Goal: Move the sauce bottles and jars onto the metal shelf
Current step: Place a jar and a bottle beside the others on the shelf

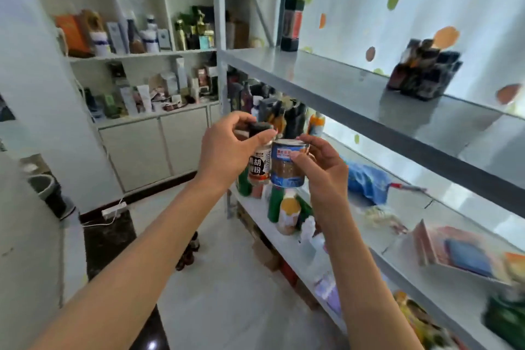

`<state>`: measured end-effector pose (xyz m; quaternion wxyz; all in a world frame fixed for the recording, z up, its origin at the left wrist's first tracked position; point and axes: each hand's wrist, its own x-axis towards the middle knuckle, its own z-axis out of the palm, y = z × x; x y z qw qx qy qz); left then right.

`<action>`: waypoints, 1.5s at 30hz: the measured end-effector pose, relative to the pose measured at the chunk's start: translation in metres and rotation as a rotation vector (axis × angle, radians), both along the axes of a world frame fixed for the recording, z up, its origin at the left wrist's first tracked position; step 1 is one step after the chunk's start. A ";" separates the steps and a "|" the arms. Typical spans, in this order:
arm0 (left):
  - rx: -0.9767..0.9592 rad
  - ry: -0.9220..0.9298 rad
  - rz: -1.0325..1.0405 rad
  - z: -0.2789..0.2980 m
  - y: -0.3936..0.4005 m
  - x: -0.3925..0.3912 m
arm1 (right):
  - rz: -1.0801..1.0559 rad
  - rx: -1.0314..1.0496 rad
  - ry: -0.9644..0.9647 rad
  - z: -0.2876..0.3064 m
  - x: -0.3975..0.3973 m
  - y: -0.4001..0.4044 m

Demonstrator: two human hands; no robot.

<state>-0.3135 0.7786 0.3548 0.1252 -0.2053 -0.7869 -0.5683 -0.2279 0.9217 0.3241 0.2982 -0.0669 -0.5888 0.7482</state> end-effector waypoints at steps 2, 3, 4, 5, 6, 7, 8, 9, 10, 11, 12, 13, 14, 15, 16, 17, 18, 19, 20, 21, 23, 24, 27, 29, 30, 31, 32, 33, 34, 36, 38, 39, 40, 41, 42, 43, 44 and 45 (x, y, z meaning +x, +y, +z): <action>-0.008 0.009 -0.036 0.009 0.033 -0.011 | -0.053 0.037 0.017 0.008 -0.005 0.028; -0.007 0.012 -0.058 0.013 0.049 -0.017 | -0.082 0.057 0.026 0.012 -0.010 0.041; 0.001 0.016 -0.083 0.017 0.064 -0.025 | -0.114 0.076 0.031 0.015 -0.016 0.055; 0.009 0.021 -0.110 0.021 0.079 -0.032 | -0.143 0.091 0.034 0.018 -0.022 0.068; 0.015 0.028 -0.137 0.025 0.090 -0.039 | -0.169 0.105 0.034 0.021 -0.028 0.079; 0.019 0.045 -0.170 0.030 0.105 -0.049 | -0.205 0.117 0.040 0.025 -0.036 0.092; 0.013 0.062 -0.198 0.034 0.119 -0.060 | -0.240 0.130 0.043 0.029 -0.043 0.103; 0.007 0.076 -0.221 0.038 0.133 -0.071 | -0.272 0.139 0.044 0.032 -0.051 0.114; 0.003 0.085 -0.242 0.042 0.148 -0.083 | -0.302 0.146 0.049 0.036 -0.058 0.126; 0.008 0.092 -0.264 0.045 0.161 -0.094 | -0.329 0.154 0.056 0.039 -0.065 0.135; 0.017 0.102 -0.296 0.049 0.176 -0.105 | -0.368 0.167 0.061 0.043 -0.072 0.145; 0.016 0.114 -0.329 0.052 0.190 -0.116 | -0.412 0.175 0.060 0.046 -0.080 0.154; 0.014 0.124 -0.366 0.056 0.204 -0.127 | -0.458 0.179 0.053 0.050 -0.087 0.164; 0.012 0.128 -0.404 0.060 0.219 -0.139 | -0.499 0.176 0.045 0.053 -0.094 0.174; 0.015 0.127 -0.439 0.062 0.231 -0.147 | -0.535 0.179 0.030 0.056 -0.100 0.182; 0.022 0.124 -0.477 0.066 0.245 -0.157 | -0.581 0.195 0.014 0.059 -0.107 0.192; 0.026 0.127 -0.509 0.068 0.258 -0.166 | -0.631 0.221 -0.006 0.062 -0.115 0.201; 0.029 0.132 -0.536 0.070 0.271 -0.176 | -0.680 0.246 -0.031 0.064 -0.123 0.210; 0.031 0.133 -0.563 0.070 0.284 -0.185 | -0.723 0.258 -0.059 0.066 -0.131 0.218; 0.032 0.126 -0.591 0.069 0.295 -0.192 | -0.758 0.259 -0.088 0.067 -0.137 0.225; 0.021 0.127 -0.656 0.069 0.321 -0.209 | -0.833 0.265 -0.129 0.073 -0.152 0.243; 0.010 0.128 -0.679 0.068 0.332 -0.217 | -0.867 0.273 -0.160 0.075 -0.158 0.251; 0.015 0.106 -0.736 0.062 0.364 -0.236 | -0.939 0.322 -0.238 0.081 -0.172 0.275; 0.014 0.089 -0.757 0.056 0.383 -0.245 | -0.993 0.360 -0.313 0.080 -0.178 0.290; 0.021 0.076 -0.755 0.053 0.391 -0.247 | -1.019 0.367 -0.346 0.079 -0.180 0.296; 0.037 0.062 -0.749 0.050 0.396 -0.248 | -1.040 0.373 -0.377 0.077 -0.180 0.302; 0.054 0.051 -0.742 0.049 0.402 -0.248 | -1.056 0.379 -0.405 0.076 -0.180 0.308; 0.061 0.051 -0.733 0.048 0.406 -0.248 | -1.068 0.388 -0.429 0.075 -0.181 0.313; 0.061 0.055 -0.726 0.048 0.411 -0.249 | -1.074 0.393 -0.444 0.074 -0.181 0.317; 0.049 0.044 -0.723 0.049 0.421 -0.252 | -1.065 0.390 -0.460 0.072 -0.182 0.325; 0.038 0.027 -0.737 0.047 0.429 -0.254 | -1.035 0.392 -0.461 0.069 -0.182 0.328; 0.035 0.025 -0.755 0.043 0.431 -0.255 | -1.026 0.405 -0.461 0.066 -0.182 0.328; 0.038 0.026 -0.778 0.039 0.433 -0.255 | -1.027 0.435 -0.465 0.063 -0.181 0.329; 0.038 0.028 -0.796 0.034 0.433 -0.255 | -1.033 0.472 -0.483 0.062 -0.180 0.329; 0.021 0.036 -0.803 0.029 0.434 -0.256 | -1.034 0.499 -0.501 0.062 -0.180 0.329; -0.018 0.058 -0.807 0.025 0.433 -0.257 | -1.031 0.510 -0.515 0.061 -0.180 0.331; -0.069 0.089 -0.811 0.022 0.434 -0.258 | -1.025 0.515 -0.521 0.060 -0.180 0.334; -0.117 0.118 -0.817 0.019 0.435 -0.260 | -1.025 0.519 -0.532 0.059 -0.180 0.337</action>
